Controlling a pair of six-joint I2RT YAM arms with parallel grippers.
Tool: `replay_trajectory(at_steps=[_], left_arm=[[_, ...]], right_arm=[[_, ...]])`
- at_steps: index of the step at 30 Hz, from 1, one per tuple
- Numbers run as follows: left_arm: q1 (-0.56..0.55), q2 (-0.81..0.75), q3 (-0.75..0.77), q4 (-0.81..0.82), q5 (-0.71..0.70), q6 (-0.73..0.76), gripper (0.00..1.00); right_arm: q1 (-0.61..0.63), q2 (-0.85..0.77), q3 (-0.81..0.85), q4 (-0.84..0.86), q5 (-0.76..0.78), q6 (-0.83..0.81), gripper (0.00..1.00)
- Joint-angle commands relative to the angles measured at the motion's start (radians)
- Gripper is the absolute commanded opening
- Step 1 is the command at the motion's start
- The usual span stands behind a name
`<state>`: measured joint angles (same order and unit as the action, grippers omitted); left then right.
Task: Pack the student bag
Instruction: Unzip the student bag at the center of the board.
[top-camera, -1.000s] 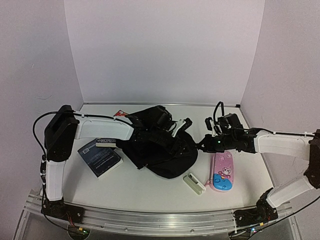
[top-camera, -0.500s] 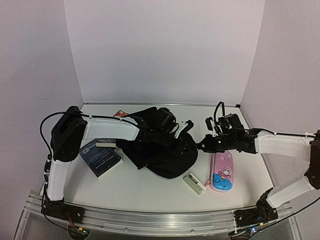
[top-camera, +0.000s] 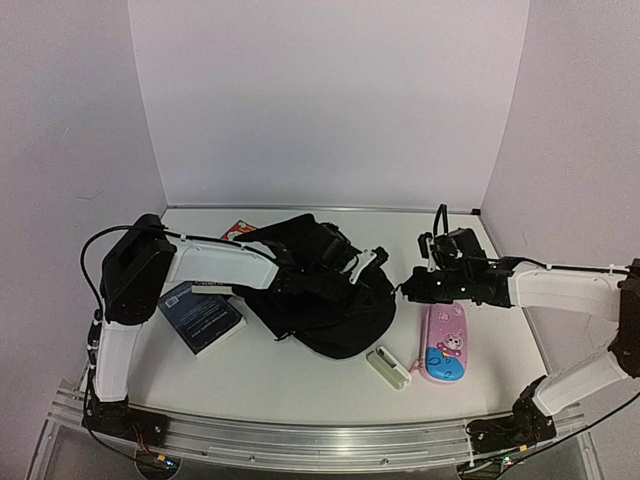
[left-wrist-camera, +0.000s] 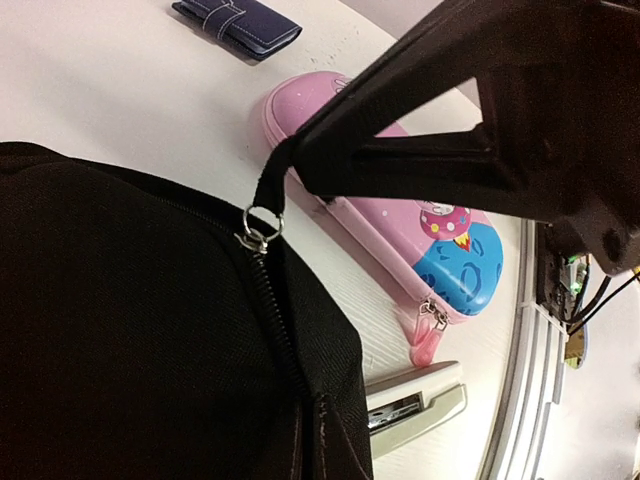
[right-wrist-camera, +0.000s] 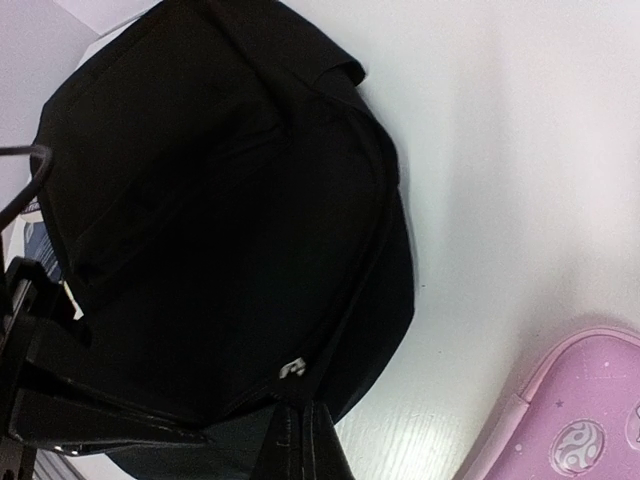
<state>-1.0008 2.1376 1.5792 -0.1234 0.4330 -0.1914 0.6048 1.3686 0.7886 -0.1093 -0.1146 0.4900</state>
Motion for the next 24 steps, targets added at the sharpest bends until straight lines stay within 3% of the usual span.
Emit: replay_trajectory(at_steps=[1,12,24], left_arm=[[-0.002,-0.126,-0.087,0.068,-0.014,0.014,0.0],[-0.004,-0.251,-0.225,0.107,0.137,0.029,0.0],[-0.006,-0.325,-0.277,0.095,0.22,0.027,0.0]], right_arm=[[-0.004,0.06,0.038,0.021,0.185,0.071,0.0],[-0.013,0.251,0.19,0.02,0.169,0.043,0.0],[-0.054,0.486,0.417,0.032,0.123,-0.068,0.0]])
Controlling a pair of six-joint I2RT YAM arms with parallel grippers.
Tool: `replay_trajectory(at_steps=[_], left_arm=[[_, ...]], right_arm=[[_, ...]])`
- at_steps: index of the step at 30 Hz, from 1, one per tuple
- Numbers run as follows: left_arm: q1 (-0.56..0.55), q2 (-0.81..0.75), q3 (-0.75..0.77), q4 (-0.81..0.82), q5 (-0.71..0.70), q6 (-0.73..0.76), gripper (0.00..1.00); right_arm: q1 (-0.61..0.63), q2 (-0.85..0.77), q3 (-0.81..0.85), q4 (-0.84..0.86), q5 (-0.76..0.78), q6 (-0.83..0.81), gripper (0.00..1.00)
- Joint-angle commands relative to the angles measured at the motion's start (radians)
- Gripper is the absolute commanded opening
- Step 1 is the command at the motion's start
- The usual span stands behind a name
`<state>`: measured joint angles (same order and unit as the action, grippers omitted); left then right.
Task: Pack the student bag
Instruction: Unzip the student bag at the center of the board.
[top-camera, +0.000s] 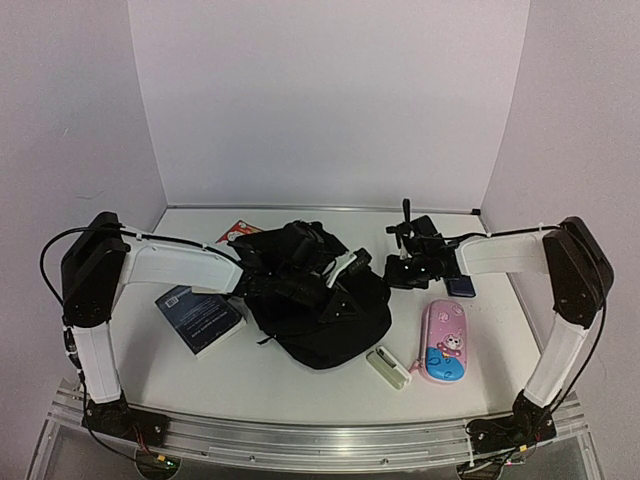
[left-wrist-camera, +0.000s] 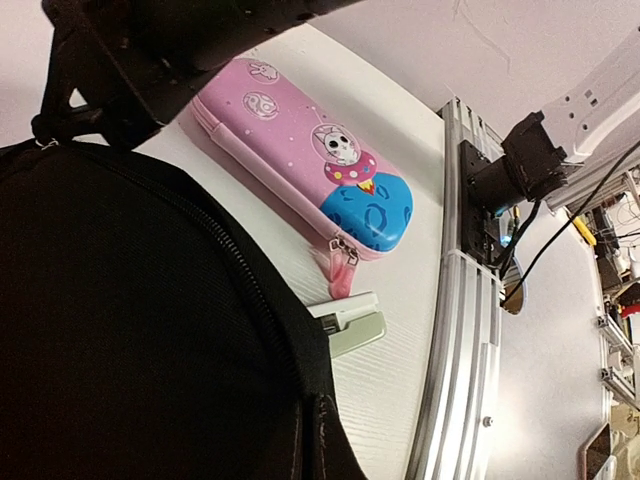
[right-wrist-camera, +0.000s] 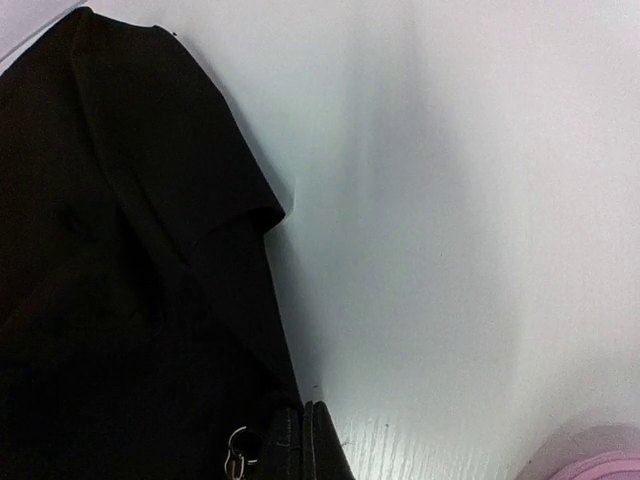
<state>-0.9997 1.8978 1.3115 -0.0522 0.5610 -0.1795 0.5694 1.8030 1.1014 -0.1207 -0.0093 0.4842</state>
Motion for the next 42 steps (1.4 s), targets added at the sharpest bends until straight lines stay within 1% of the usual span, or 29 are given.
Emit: replay_trajectory(at_steps=[1,12,18,22,24,27,28,30,31,32,33,36,37,40,41,42], left_arm=[[-0.007,-0.088,-0.01,0.017,0.095,0.015,0.0],[-0.008,-0.094,-0.007,-0.018,0.111,0.017,0.0],[-0.008,-0.096,-0.002,-0.014,0.11,0.011,0.0],[-0.008,-0.097,-0.001,-0.012,0.101,0.003,0.0],[-0.008,-0.095,0.002,-0.011,0.064,-0.02,0.0],[-0.008,-0.074,0.03,-0.031,-0.086,-0.066,0.0],[-0.007,-0.061,0.051,-0.05,-0.16,-0.078,0.0],[-0.003,-0.018,0.099,-0.071,-0.279,-0.118,0.0],[0.003,-0.006,0.113,-0.065,-0.306,-0.143,0.0],[0.01,0.01,0.13,-0.044,-0.329,-0.176,0.0],[0.017,0.027,0.144,-0.016,-0.341,-0.209,0.0],[0.043,0.079,0.201,0.042,-0.359,-0.291,0.0],[0.052,0.098,0.225,0.062,-0.367,-0.313,0.0],[0.081,0.169,0.306,0.099,-0.38,-0.373,0.0],[0.091,0.194,0.336,0.108,-0.361,-0.388,0.0],[0.101,0.218,0.359,0.111,-0.324,-0.394,0.03]], right_arm=[[-0.022,0.066,0.125,0.046,0.008,-0.074,0.0],[-0.049,0.238,0.325,0.055,-0.099,-0.209,0.0],[-0.063,0.326,0.403,0.055,-0.129,-0.226,0.0],[-0.068,0.348,0.442,0.054,-0.15,-0.231,0.0],[-0.069,0.341,0.451,0.053,-0.157,-0.23,0.0],[-0.071,0.296,0.443,0.051,-0.148,-0.219,0.01],[-0.072,0.275,0.434,0.049,-0.143,-0.212,0.04],[-0.077,0.209,0.406,0.038,-0.12,-0.188,0.16],[-0.082,0.184,0.39,0.025,-0.102,-0.173,0.26],[-0.086,0.149,0.37,0.015,-0.084,-0.162,0.34],[-0.089,0.113,0.353,0.0,-0.071,-0.149,0.4],[-0.092,0.006,0.283,-0.04,-0.016,-0.115,0.67],[-0.092,-0.035,0.26,-0.052,-0.002,-0.101,0.72],[-0.092,-0.138,0.184,-0.082,0.035,-0.042,0.83],[-0.091,-0.182,0.157,-0.09,0.046,-0.021,0.86],[-0.091,-0.213,0.129,-0.096,0.051,-0.002,0.88]])
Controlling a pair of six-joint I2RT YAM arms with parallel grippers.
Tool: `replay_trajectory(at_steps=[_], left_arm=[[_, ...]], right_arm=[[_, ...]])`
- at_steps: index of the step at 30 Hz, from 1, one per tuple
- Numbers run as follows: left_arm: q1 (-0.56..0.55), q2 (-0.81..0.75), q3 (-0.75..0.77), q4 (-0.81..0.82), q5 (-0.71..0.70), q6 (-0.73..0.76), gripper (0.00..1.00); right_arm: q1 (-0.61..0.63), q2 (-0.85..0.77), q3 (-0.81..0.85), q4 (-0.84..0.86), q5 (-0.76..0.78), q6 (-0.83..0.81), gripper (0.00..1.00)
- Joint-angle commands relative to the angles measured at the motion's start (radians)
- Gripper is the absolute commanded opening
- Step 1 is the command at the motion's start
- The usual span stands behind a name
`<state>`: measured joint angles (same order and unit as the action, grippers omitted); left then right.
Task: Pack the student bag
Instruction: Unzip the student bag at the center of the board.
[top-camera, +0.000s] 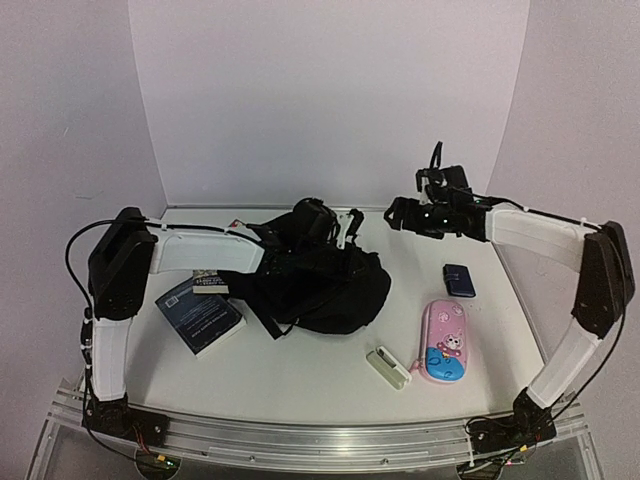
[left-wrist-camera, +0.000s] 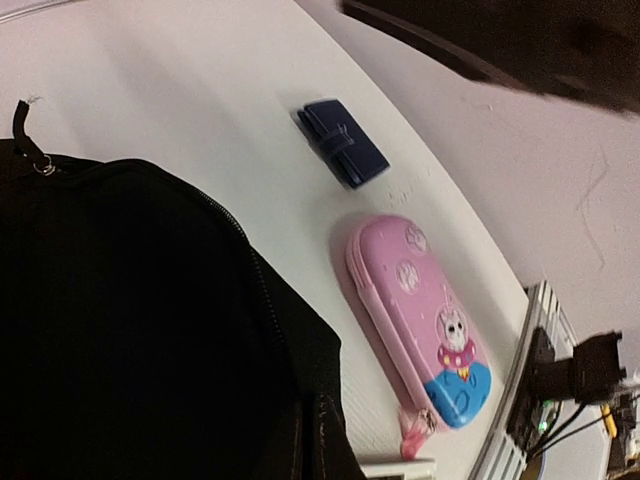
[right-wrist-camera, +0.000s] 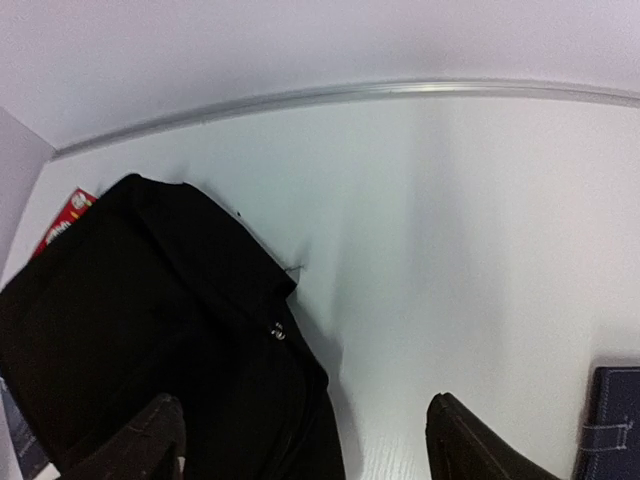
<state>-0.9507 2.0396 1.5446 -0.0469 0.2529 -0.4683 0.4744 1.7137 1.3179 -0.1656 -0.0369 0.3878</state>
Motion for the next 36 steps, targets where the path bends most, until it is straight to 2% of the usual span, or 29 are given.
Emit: replay_trajectory(at_steps=[1,3,5,7,10,12,16,21,26,31,36], left_arm=[[0.061,0.095,0.148,0.109,0.023,-0.105,0.09],[0.071,0.1,0.165,0.12,0.078,-0.075,0.24],[0.077,0.068,0.139,0.137,0.104,-0.022,0.46],[0.079,0.019,0.093,0.136,0.122,0.045,0.62],[0.079,-0.051,0.028,0.07,0.167,0.14,0.75],[0.078,-0.084,-0.007,-0.013,0.206,0.206,0.8],[0.061,-0.125,-0.088,-0.136,0.215,0.296,0.85],[0.058,-0.158,-0.154,-0.153,0.223,0.31,0.87],[0.053,-0.125,-0.129,-0.164,0.196,0.315,0.87],[0.048,-0.103,-0.112,-0.133,0.178,0.316,0.79],[0.045,-0.075,-0.077,-0.128,0.184,0.32,0.78]], right_arm=[[0.004,-0.153,-0.115,-0.055,0.079,0.117,0.9],[0.004,-0.211,-0.16,-0.063,0.065,0.156,0.92],[0.003,-0.249,-0.205,-0.071,0.046,0.187,0.94],[0.003,-0.274,-0.241,-0.075,0.002,0.215,0.96],[0.005,-0.29,-0.287,-0.079,-0.041,0.251,0.97],[0.007,-0.293,-0.315,-0.08,-0.061,0.267,0.97],[0.019,-0.283,-0.348,-0.08,-0.081,0.279,0.97],[0.027,-0.265,-0.365,-0.078,-0.087,0.285,0.96],[0.039,-0.264,-0.364,-0.078,-0.087,0.289,0.94],[0.047,-0.269,-0.372,-0.077,-0.084,0.293,0.93],[0.058,-0.266,-0.381,-0.073,-0.083,0.3,0.93]])
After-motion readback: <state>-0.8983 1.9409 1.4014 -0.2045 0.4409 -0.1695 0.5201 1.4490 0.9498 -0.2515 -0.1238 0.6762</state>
